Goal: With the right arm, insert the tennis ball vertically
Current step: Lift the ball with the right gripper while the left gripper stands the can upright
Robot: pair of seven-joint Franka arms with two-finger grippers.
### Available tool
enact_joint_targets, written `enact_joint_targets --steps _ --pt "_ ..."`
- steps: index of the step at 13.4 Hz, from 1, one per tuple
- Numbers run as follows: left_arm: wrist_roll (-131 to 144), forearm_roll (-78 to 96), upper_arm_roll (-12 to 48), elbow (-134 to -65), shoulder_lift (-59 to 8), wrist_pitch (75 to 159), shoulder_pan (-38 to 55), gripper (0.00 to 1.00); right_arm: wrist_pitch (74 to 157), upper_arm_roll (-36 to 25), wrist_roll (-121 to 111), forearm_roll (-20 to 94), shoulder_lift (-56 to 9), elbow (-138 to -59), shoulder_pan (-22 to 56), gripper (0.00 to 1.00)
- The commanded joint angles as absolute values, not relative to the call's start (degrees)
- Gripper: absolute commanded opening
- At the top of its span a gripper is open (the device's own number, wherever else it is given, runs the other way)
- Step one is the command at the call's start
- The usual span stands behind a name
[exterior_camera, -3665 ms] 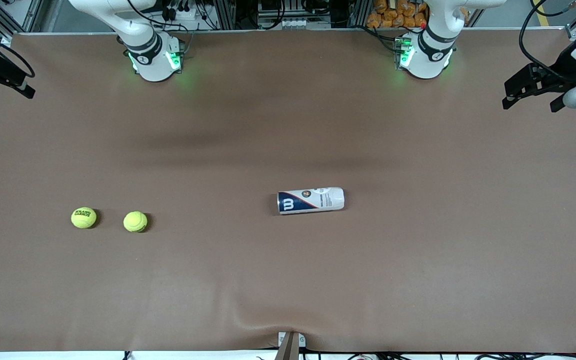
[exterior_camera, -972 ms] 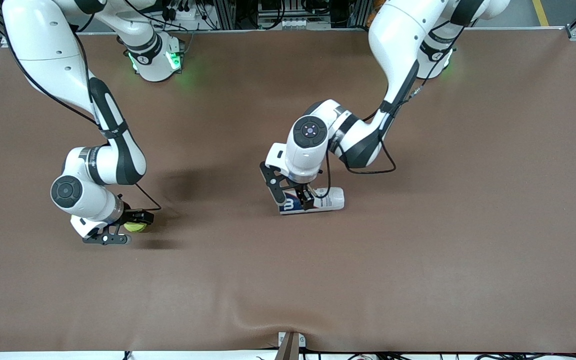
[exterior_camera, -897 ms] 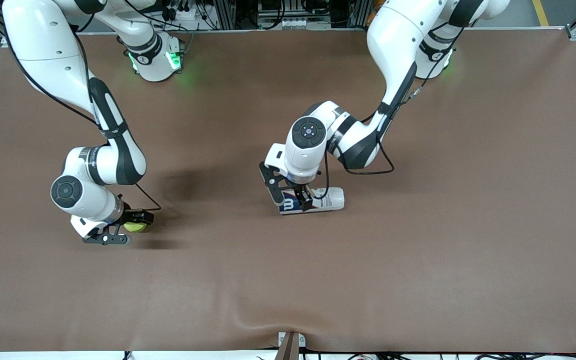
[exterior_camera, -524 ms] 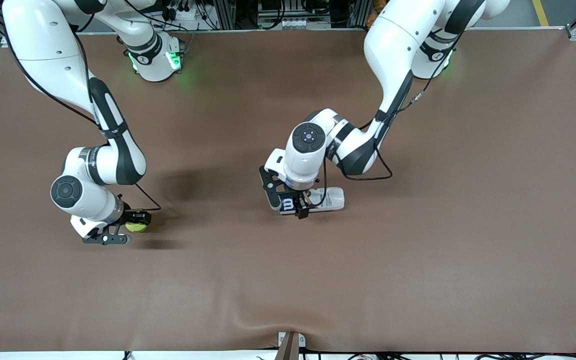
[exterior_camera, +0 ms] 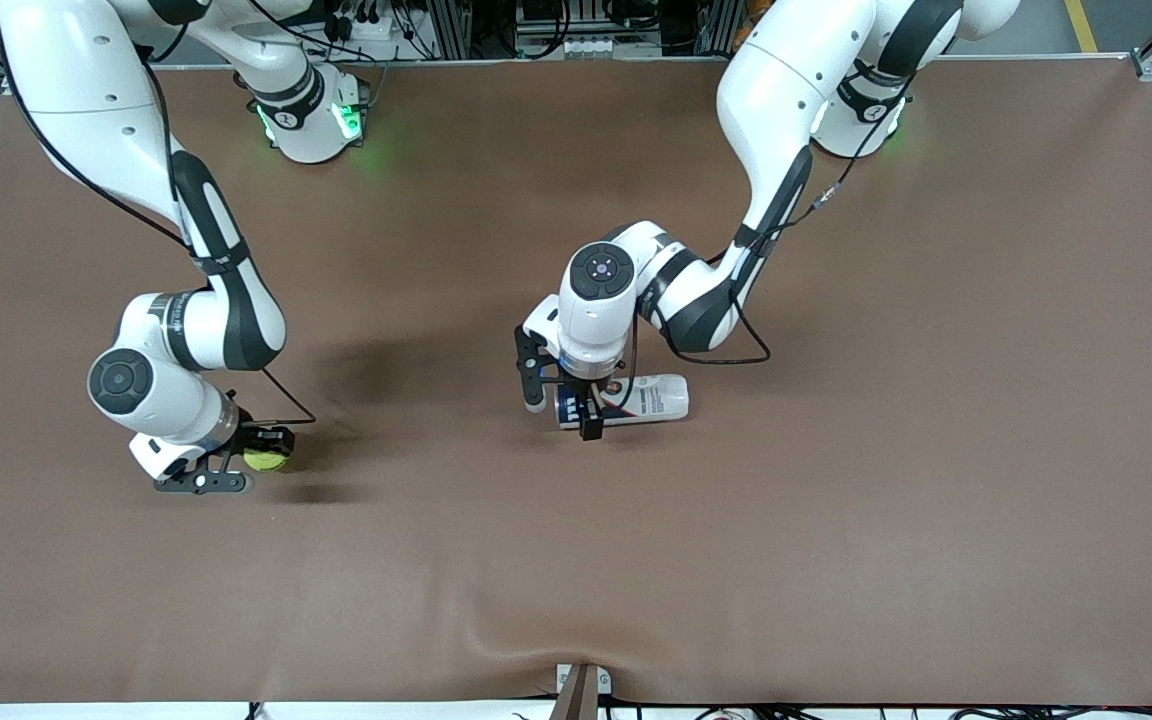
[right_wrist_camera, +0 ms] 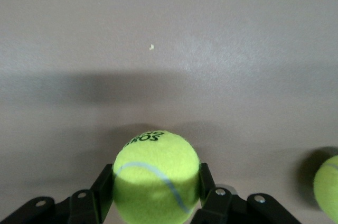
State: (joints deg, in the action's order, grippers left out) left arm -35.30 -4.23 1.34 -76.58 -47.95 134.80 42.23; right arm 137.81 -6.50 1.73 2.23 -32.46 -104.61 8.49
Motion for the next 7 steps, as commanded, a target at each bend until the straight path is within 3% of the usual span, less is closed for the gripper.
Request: enact_joint_targets --steps 1,7 --pt "-37.8 -5.2 1.2 -75.4 -49.0 135.0 42.5 1.00 133.3 -6.2 1.2 4.9 -29.3 -103.6 8.2 0.00" --pt "-40.6 -4.7 1.6 -75.3 -50.8 135.1 42.5 1.00 122.0 -6.2 2.2 9.6 -27.5 -97.0 9.0 0.00"
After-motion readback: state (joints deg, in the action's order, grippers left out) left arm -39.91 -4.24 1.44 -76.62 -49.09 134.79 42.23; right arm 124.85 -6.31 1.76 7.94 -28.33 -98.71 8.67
